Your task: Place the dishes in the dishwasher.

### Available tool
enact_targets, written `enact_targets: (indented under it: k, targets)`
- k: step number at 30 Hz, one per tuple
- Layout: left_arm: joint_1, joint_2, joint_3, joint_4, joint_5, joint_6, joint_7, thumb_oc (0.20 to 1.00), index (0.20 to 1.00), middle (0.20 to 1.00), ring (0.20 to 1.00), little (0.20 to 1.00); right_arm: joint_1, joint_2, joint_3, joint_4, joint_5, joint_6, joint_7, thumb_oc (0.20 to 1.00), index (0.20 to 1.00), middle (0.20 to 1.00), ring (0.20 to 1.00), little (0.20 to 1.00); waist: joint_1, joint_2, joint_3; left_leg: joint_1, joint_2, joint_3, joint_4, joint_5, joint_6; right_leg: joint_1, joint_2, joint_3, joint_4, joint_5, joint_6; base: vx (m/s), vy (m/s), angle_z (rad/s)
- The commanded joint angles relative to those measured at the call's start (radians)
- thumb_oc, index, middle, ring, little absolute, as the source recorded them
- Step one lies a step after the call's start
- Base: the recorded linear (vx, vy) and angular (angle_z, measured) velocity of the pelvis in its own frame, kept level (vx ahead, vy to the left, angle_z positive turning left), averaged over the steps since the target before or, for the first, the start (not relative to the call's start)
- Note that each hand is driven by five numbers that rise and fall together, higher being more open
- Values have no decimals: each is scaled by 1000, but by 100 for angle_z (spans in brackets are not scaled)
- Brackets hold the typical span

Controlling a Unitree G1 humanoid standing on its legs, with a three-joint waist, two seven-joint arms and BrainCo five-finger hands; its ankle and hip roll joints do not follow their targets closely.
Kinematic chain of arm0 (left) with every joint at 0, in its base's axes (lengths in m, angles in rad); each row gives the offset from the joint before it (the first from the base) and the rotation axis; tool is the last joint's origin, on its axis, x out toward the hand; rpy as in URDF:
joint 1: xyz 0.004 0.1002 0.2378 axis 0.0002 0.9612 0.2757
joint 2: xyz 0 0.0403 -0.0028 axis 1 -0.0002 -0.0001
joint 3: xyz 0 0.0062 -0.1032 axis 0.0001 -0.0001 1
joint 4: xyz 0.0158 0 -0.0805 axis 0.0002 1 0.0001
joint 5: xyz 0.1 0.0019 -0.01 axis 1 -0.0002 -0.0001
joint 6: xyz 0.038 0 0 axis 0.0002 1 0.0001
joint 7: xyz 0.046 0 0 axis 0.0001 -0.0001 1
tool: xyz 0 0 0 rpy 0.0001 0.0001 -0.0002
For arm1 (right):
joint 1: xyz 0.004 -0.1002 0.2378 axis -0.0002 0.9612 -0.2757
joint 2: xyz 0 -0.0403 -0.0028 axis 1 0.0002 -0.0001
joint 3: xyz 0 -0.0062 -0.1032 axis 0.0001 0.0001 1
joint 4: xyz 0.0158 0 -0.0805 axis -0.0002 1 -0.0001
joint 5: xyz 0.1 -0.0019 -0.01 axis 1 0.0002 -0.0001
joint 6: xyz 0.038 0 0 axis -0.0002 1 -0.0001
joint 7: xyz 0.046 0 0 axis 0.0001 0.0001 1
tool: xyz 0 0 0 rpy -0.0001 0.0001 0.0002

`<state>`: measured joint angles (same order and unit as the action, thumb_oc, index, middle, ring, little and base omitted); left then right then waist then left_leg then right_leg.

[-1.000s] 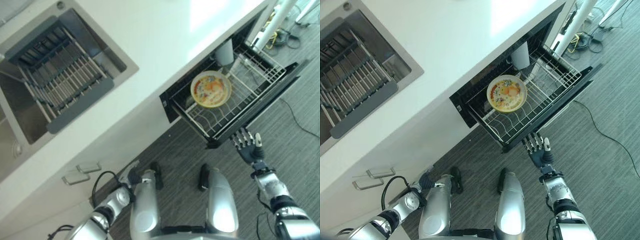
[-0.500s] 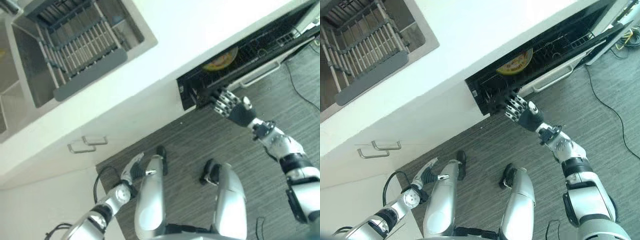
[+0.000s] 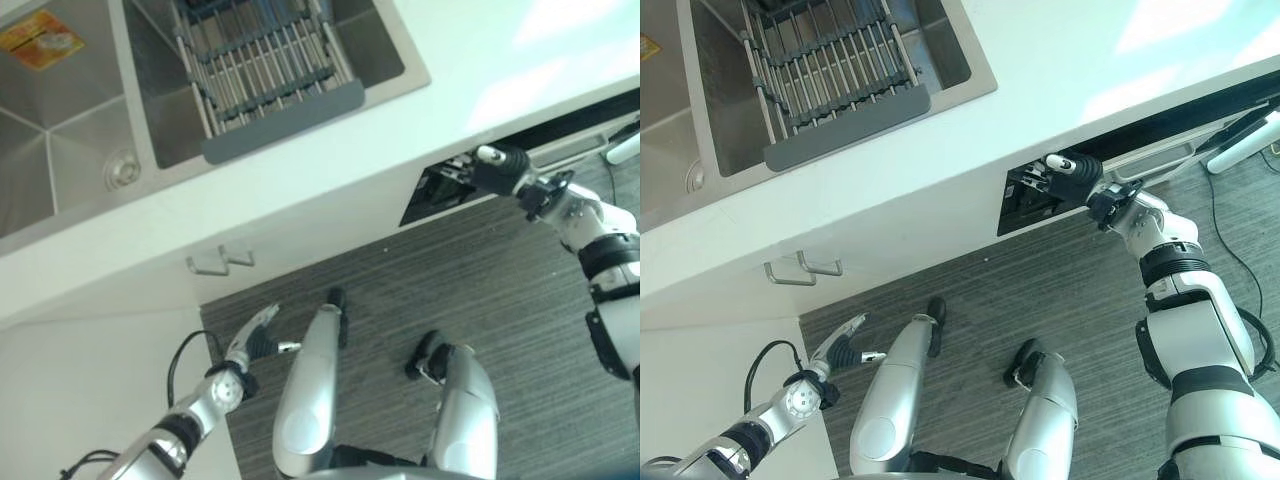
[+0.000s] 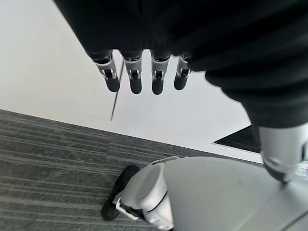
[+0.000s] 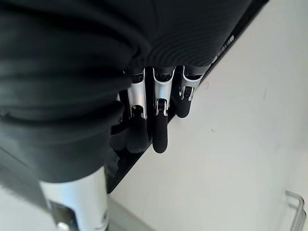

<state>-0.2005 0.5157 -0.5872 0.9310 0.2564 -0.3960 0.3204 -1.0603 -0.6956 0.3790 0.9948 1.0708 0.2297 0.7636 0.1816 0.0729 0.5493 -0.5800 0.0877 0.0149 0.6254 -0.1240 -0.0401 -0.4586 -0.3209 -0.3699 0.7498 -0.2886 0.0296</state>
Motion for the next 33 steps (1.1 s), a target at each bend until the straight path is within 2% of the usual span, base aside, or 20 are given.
enact_targets:
  k: [1, 2, 3, 4, 8, 9, 12, 16, 21, 26, 28, 29, 31, 33]
  targets:
    - [50, 31, -23, -38, 9, -31, -1, 1000, 1000, 1000, 1000, 1000, -235, 62, -38, 33, 112, -119, -139, 1000, 1000, 1000, 1000, 1000, 89, 6, -29, 64, -28, 72, -195, 63, 61, 7, 63, 1, 33, -1, -27, -10, 72, 4]
    - [46, 35, -16, -39, 6, -31, 2, 1000, 1000, 1000, 1000, 1000, -249, 61, -29, 39, 126, -106, -133, 1000, 1000, 1000, 1000, 1000, 92, -1, -29, 61, -24, 78, -217, 72, 60, 11, 69, 1, -8, 19, -18, -60, 48, 1]
    - [44, 47, -8, -36, 22, -26, 9, 1000, 1000, 1000, 1000, 1000, -234, 54, -15, 35, 109, -76, -66, 1000, 1000, 1000, 1000, 1000, 91, -17, -29, 65, -17, 87, -248, 83, 57, 21, 77, 1, -57, 44, -4, -63, 29, -4]
    - [44, 48, -6, -35, 25, -26, 11, 1000, 1000, 1000, 1000, 1000, -229, 53, -16, 35, 100, -75, -53, 1000, 1000, 1000, 1000, 1000, 90, -19, -29, 67, -16, 87, -250, 83, 57, 23, 78, 1, -61, 46, -3, -39, -9, -4]
    - [34, 74, 34, -11, 16, 21, 1, 1000, 1000, 1000, 1000, 1000, -91, 72, 26, -87, 97, -28, 152, 1000, 1000, 1000, 1000, 1000, 86, -53, -29, 82, -2, 96, -250, 82, 60, 43, 83, -4, -76, 63, 10, 2, -110, 12]
    - [31, 75, 44, -8, 18, 25, -5, 1000, 1000, 1000, 1000, 1000, -67, 77, 28, -113, 91, -24, 174, 1000, 1000, 1000, 1000, 1000, 84, -56, -29, 82, 0, 96, -249, 82, 60, 43, 83, -6, -73, 63, 11, -6, -157, 16]
    - [32, 72, 53, -7, 24, 42, -8, 1000, 1000, 1000, 1000, 1000, 12, 103, 43, -218, 149, -52, 154, 1000, 1000, 1000, 1000, 1000, 77, -64, -29, 86, 9, 99, -255, 90, 57, 47, 86, -12, -70, 60, 12, -39, -114, 6]
    - [35, 51, 66, 8, 27, 59, -17, 1000, 1000, 1000, 1000, 1000, 111, 130, -8, -277, 210, -102, 93, 1000, 1000, 1000, 1000, 1000, 61, -72, -29, 102, 14, 99, -263, 91, 49, 64, 92, -10, -80, 51, 14, -35, -114, 4]
    - [43, -1, 77, 45, 64, 64, 18, 1000, 1000, 1000, 1000, 1000, 286, 161, -76, -325, 223, -103, 92, 1000, 1000, 1000, 1000, 1000, 26, -82, -29, 157, 17, 109, -308, 103, 37, 105, 107, 6, -128, 55, 19, -41, -94, -6]
    - [40, -67, 114, 98, 51, 111, 40, 1000, 1000, 1000, 1000, 1000, 606, 260, -96, -390, 173, -106, 94, 1000, 1000, 1000, 1000, 1000, -50, -90, -29, 295, 25, 140, -391, 124, 14, 215, 125, 35, -221, 66, 29, -62, -71, -19]
    - [47, -121, 158, 141, -50, 141, 6, 1000, 1000, 1000, 1000, 1000, 750, 318, -99, -333, 119, -124, 69, 1000, 1000, 1000, 1000, 1000, -92, -85, -36, 387, 27, 157, -446, 135, 0, 297, 130, 46, -299, 80, 35, -59, -48, -26]
    - [50, -126, 164, 145, -62, 144, 1, 1000, 1000, 1000, 1000, 1000, 762, 322, -100, -325, 115, -126, 67, 1000, 1000, 1000, 1000, 1000, -95, -84, -39, 394, 28, 158, -452, 137, -2, 304, 130, 46, -307, 82, 36, -25, -38, -26]
    - [79, -189, 235, 216, -158, 133, -64, 1000, 1000, 1000, 1000, 1000, 871, 372, -139, -171, 53, -136, 113, 1000, 1000, 1000, 1000, 1000, -124, -79, -93, 451, 31, 166, -498, 144, -12, 360, 137, 47, -378, 95, 40, 27, -45, -29]
    - [99, -237, 293, 264, -165, 123, -114, 1000, 1000, 1000, 1000, 1000, 924, 408, -193, -5, -35, -146, 121, 1000, 1000, 1000, 1000, 1000, -148, -73, -141, 505, 35, 173, -541, 147, -23, 414, 146, 46, -439, 103, 41, 29, -65, -16]
